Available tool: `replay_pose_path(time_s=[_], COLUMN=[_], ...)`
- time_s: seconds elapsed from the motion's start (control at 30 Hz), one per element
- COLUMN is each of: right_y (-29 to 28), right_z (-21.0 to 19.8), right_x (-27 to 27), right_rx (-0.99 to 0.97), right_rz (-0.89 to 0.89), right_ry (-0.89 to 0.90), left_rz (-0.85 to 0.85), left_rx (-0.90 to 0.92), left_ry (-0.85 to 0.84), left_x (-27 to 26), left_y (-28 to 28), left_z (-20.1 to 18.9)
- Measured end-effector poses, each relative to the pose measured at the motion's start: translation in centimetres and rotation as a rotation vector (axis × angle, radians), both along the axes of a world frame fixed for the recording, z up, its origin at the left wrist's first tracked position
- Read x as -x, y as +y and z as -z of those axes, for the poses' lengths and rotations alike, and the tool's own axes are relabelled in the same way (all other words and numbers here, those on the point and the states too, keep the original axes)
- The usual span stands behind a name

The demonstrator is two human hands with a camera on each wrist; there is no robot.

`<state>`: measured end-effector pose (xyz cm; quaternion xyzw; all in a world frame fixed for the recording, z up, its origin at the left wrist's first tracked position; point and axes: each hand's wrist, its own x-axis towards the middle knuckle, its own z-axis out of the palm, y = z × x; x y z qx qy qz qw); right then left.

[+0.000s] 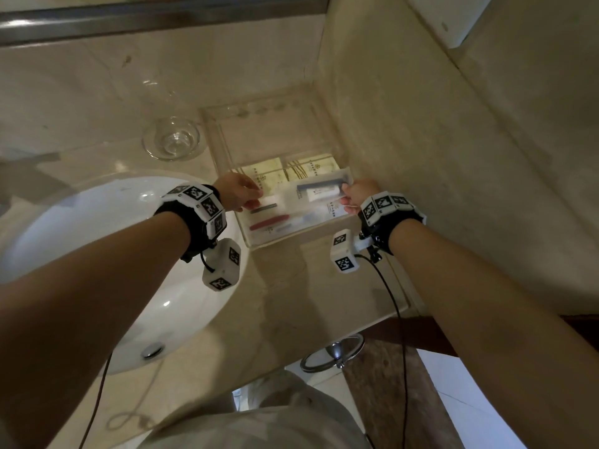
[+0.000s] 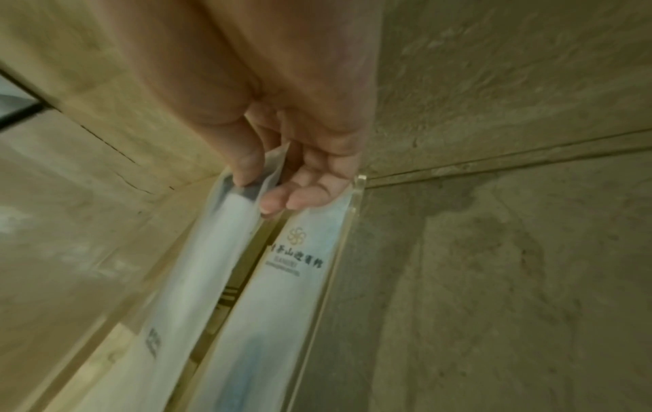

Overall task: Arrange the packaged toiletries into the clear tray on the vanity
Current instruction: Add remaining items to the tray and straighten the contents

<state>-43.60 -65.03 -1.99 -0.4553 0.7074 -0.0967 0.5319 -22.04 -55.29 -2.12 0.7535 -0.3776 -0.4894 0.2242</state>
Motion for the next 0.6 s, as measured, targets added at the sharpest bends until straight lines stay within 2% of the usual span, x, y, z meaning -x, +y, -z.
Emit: replay_pose_path(time_s=[0.13,0.3,0.6], right_y=[-0.06,-0.27,-0.09], right_z=[0.43,0.47,0.80], right_x=[-0.14,-0.74,-0.18], right_rx=[0.010,0.166,0.252], right_rz=[-0.102,-0.404,-0.537], right_ry=[0.094,0.361,0.627], left_rz=[0.026,0.001,-0.010], left_rx=[-0.019,-0.011,-0.005], left_ry=[-0.010,0.004,0.025], left_x=[-0.22,-0.49,-0.60], left_y=[0.06,0.11,0.22], left_z=[0.70,1.01,0.83])
